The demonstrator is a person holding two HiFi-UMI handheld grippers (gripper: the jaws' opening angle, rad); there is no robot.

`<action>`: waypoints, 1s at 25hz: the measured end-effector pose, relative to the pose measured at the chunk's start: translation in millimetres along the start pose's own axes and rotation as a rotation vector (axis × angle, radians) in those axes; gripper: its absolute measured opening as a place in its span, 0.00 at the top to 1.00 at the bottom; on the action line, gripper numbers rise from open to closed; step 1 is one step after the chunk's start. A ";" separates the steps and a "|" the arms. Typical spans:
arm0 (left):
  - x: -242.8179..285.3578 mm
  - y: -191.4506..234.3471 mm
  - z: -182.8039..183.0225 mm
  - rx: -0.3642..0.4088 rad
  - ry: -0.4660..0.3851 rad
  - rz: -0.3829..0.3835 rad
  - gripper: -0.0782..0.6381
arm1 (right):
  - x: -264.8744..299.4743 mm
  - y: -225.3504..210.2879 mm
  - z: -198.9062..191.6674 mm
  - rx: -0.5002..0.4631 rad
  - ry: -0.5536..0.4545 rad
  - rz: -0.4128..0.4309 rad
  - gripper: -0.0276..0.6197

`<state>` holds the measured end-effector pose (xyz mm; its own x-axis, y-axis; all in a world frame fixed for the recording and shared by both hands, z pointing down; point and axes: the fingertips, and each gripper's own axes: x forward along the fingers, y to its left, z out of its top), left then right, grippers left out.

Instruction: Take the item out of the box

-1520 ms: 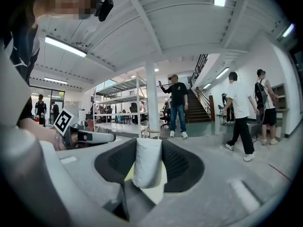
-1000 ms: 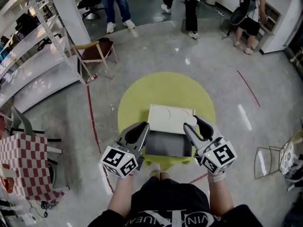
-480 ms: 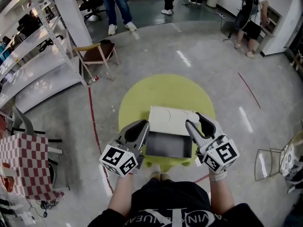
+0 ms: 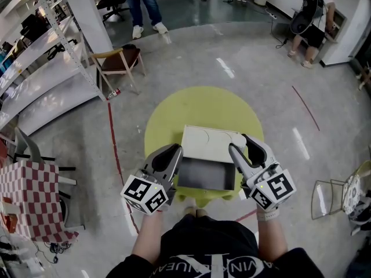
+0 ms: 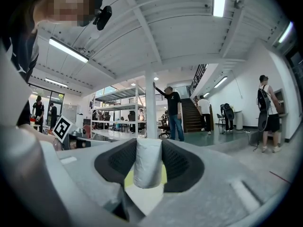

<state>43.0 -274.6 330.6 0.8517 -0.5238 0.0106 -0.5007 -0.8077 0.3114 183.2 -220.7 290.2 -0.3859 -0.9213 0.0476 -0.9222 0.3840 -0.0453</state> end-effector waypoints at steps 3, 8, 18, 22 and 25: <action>-0.7 -0.1 0.2 -0.005 0.006 0.003 0.85 | -0.8 0.2 -0.9 0.003 0.003 0.000 0.71; -3.7 -1.2 0.0 -0.009 0.014 0.006 0.85 | -1.7 3.8 -2.2 0.003 0.004 0.001 0.71; -11.8 5.2 1.0 -0.003 0.000 0.016 0.85 | 0.7 8.1 -4.7 0.006 0.005 -0.006 0.71; -12.9 2.7 2.5 -0.003 -0.004 0.014 0.85 | -1.8 9.6 -3.1 0.001 0.008 -0.006 0.71; -12.6 2.4 -0.1 -0.001 -0.001 0.014 0.85 | -2.7 10.1 -5.1 -0.001 0.012 -0.005 0.71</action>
<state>31.0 -269.9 331.2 0.8447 -0.5350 0.0144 -0.5121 -0.8003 0.3119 174.8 -214.0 294.7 -0.3820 -0.9223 0.0595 -0.9240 0.3799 -0.0439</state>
